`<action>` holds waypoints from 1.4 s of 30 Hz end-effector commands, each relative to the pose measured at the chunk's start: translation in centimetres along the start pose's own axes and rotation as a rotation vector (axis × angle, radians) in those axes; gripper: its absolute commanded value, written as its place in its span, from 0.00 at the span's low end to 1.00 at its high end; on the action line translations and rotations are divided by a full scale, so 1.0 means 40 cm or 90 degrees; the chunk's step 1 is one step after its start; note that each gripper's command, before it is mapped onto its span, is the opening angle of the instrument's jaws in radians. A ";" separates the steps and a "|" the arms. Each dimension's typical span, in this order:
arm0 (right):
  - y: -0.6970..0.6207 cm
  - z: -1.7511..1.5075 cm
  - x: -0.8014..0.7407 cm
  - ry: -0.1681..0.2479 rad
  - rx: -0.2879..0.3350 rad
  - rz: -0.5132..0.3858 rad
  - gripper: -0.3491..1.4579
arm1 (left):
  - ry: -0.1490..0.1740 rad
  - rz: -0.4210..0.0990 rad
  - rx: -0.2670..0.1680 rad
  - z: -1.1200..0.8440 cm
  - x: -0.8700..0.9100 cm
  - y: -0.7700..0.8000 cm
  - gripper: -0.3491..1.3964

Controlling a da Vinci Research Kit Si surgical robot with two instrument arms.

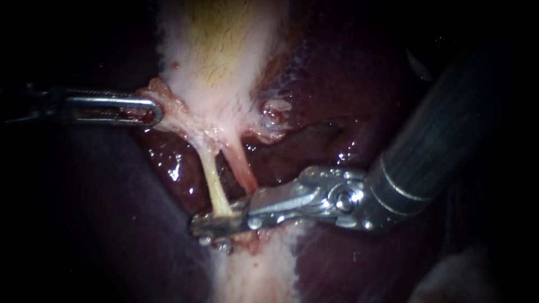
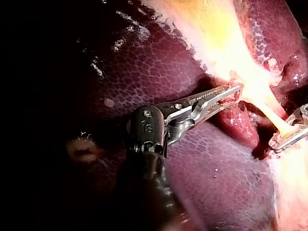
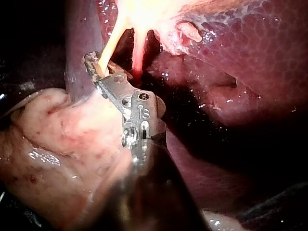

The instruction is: Going back second clip left tube

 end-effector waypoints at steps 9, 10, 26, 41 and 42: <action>-0.0001 0.0003 0.0005 -0.003 0.006 -0.019 0.20 | 0.000 0.000 0.000 -0.0001 -0.0002 0.0000 0.00; 0.0000 0.0006 0.0007 -0.003 0.005 -0.030 0.31 | 0.000 0.000 0.000 -0.0001 -0.0002 0.0000 0.00; 0.0047 0.0023 0.0024 0.048 -0.035 -0.088 0.47 | 0.000 -0.004 0.000 -0.0002 -0.0002 0.0000 0.00; 0.0117 -0.0040 0.0002 0.059 -0.131 -0.211 0.47 | 0.000 -0.004 0.000 -0.0001 -0.0002 0.0003 0.00; 0.0114 -0.0046 -0.0001 0.058 -0.131 -0.222 0.47 | 0.000 -0.003 0.000 -0.0001 -0.0002 0.0003 0.00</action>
